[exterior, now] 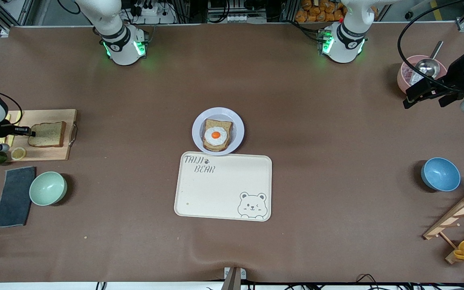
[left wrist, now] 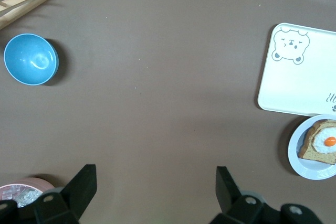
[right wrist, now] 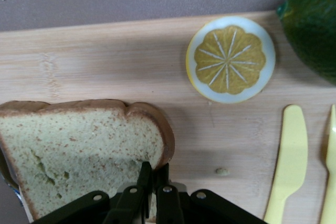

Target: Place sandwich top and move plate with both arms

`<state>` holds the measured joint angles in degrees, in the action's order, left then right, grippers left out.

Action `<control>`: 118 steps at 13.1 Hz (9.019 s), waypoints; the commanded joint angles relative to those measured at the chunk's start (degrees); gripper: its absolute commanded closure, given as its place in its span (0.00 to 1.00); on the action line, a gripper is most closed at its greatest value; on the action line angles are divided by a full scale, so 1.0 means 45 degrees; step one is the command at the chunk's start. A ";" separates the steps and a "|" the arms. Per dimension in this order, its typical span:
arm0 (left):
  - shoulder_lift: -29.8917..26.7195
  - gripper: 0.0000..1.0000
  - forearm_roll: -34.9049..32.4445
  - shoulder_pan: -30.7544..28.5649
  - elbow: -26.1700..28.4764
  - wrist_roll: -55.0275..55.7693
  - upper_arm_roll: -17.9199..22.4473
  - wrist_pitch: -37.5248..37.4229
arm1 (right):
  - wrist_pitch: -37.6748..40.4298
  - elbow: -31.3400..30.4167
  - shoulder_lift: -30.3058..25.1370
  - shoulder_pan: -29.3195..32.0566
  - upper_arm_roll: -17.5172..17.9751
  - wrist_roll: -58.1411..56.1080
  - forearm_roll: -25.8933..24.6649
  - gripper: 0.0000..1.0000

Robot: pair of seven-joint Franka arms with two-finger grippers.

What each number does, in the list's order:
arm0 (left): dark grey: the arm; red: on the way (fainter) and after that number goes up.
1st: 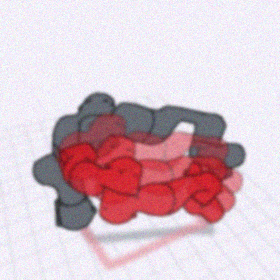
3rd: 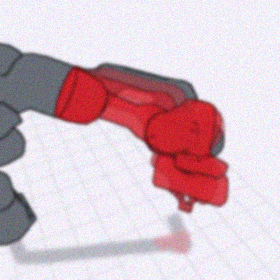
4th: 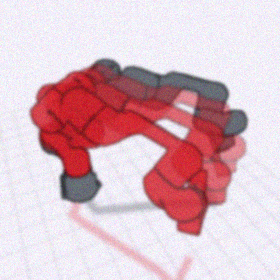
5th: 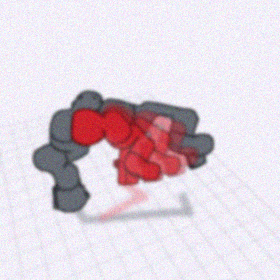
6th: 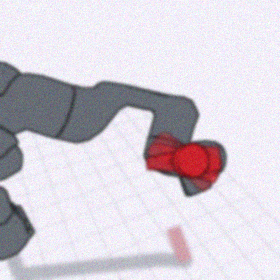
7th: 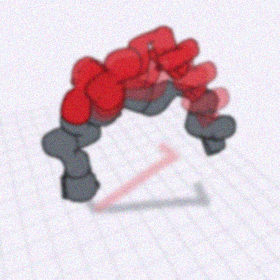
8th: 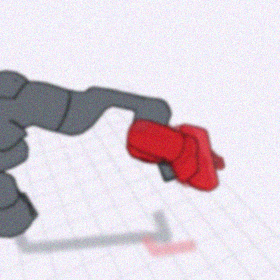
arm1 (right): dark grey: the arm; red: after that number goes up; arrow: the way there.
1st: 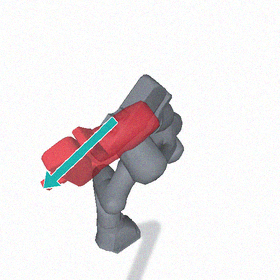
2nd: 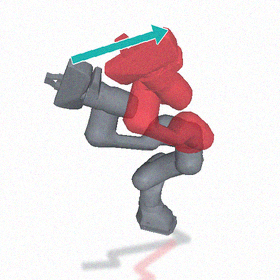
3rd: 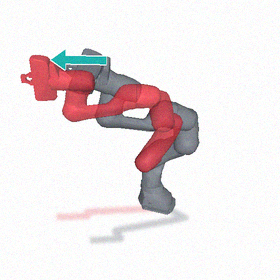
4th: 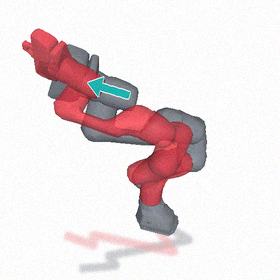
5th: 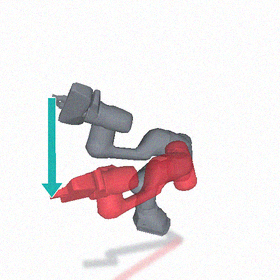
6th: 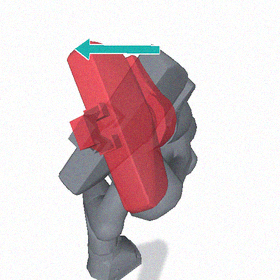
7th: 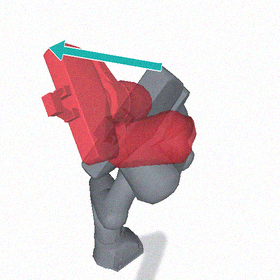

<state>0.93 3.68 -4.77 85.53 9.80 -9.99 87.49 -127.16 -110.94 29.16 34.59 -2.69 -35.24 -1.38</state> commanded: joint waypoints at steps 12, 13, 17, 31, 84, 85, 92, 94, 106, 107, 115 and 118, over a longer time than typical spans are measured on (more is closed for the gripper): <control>0.0046 0.00 0.0236 -0.0093 -0.0219 0.0186 -0.0007 -0.0184 | 0.5908 0.3909 -0.1186 -0.1549 0.1008 -0.0020 0.0169 1.00; 0.0046 0.00 0.0178 -0.0093 -0.0219 0.0186 -0.0007 -0.0184 | 0.6397 0.3969 -0.1303 -0.1843 0.1008 -0.0020 0.0654 1.00; 0.0066 0.00 0.0197 -0.0093 -0.0219 0.0069 -0.0007 -0.0165 | 0.7027 0.3951 -0.1655 -0.3444 0.1008 0.0916 0.1850 1.00; 0.0066 0.00 0.0217 -0.0112 -0.0219 -0.0010 0.0012 -0.0164 | 0.6753 0.5590 -0.0721 -1.1277 0.0969 -0.1559 0.3335 1.00; 0.5279 0.00 1.3685 0.0764 0.6867 -0.8187 -0.1472 0.8774 | 0.4466 0.6977 0.2193 -1.4407 0.0950 -0.5313 0.3706 0.00; 0.5358 0.00 1.4428 0.1153 0.7219 -0.8483 -0.1491 0.9535 | 0.4661 0.6978 0.2076 -1.4134 0.0950 -0.5371 0.3706 0.00; 0.7466 0.00 1.9409 0.2563 0.7399 -1.4180 -0.1550 1.0051 | 0.5734 0.6880 0.0944 -1.1577 0.0522 -0.5294 0.3335 0.00; 0.7566 0.00 2.0000 0.2544 0.7379 -1.4657 -0.2016 0.9953 | 0.6049 0.6783 0.0845 -1.0970 -0.0101 -0.5352 0.2967 0.00; 0.8990 0.19 2.0529 0.3207 0.6385 -1.6843 -0.2077 0.8566 | 0.4569 0.6236 -0.0113 -0.6966 -0.0828 -0.5237 0.1984 0.00; 0.9069 0.26 2.0549 0.3266 0.6306 -1.6942 -0.2077 0.8566 | 0.4508 0.6236 -0.0151 -0.6732 -0.0828 -0.4752 0.2296 0.00; 0.9909 0.43 2.0762 0.3657 0.5895 -1.8114 -0.2077 0.8566 | 0.4409 0.6236 -0.1265 -0.6924 -0.0847 0.3914 0.2163 0.00; 0.9929 0.62 2.1270 0.4183 0.5856 -1.8096 -0.2058 0.8566 | 0.4448 0.5965 -0.1692 -0.7197 -0.0847 0.7546 0.1677 0.00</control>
<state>44.59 96.69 12.19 112.80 -70.00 -19.37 125.96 -106.95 -80.83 24.85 3.06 -6.75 -10.03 8.03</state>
